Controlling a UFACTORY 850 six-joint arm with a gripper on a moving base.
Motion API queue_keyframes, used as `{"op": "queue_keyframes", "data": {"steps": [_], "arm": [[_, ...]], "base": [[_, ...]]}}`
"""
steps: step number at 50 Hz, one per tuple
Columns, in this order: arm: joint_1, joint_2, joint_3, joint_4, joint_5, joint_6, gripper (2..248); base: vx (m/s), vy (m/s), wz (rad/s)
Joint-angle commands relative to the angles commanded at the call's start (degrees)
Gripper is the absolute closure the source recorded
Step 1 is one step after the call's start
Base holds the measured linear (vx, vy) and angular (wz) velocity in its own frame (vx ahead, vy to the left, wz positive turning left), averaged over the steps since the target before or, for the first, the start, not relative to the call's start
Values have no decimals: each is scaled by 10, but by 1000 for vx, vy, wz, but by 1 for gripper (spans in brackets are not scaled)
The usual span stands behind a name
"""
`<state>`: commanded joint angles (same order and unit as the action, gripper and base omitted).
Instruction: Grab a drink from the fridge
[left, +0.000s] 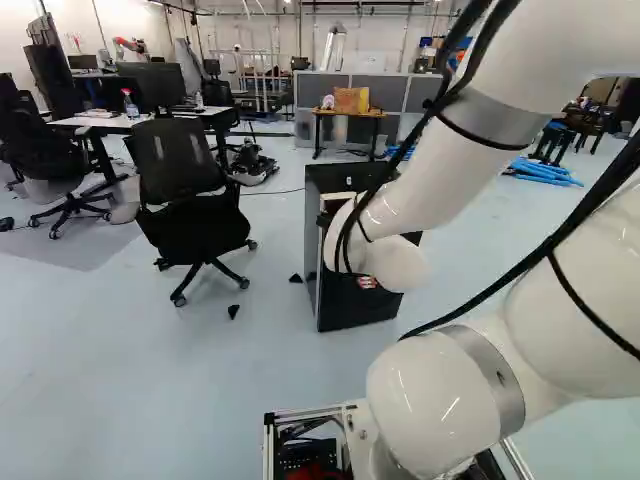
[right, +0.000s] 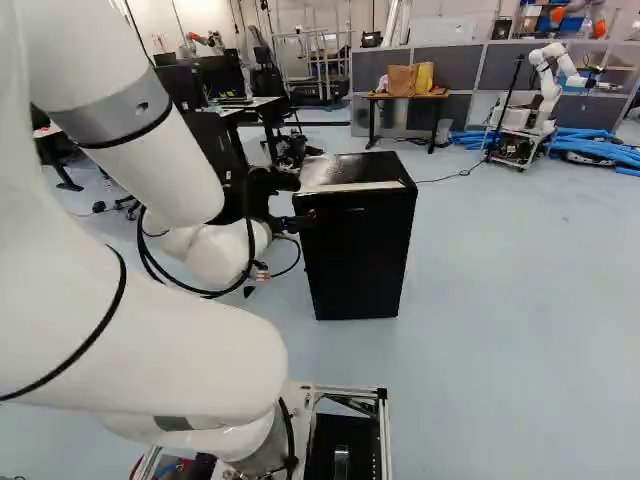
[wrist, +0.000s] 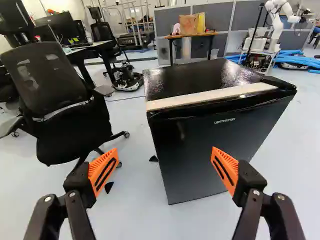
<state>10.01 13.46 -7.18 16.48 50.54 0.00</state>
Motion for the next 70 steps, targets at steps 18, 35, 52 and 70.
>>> {"op": "queue_keyframes", "data": {"steps": [18,35,52,70], "arm": [[39,-17,-15,66,19,0,3],[76,-51,-32,128,41,0,3],[112,-97,-48,182,72,0,3],[149,-149,-68,232,112,0,3]], "base": [[0,0,0],[0,0,0],[0,0,0],[0,0,0]]}}
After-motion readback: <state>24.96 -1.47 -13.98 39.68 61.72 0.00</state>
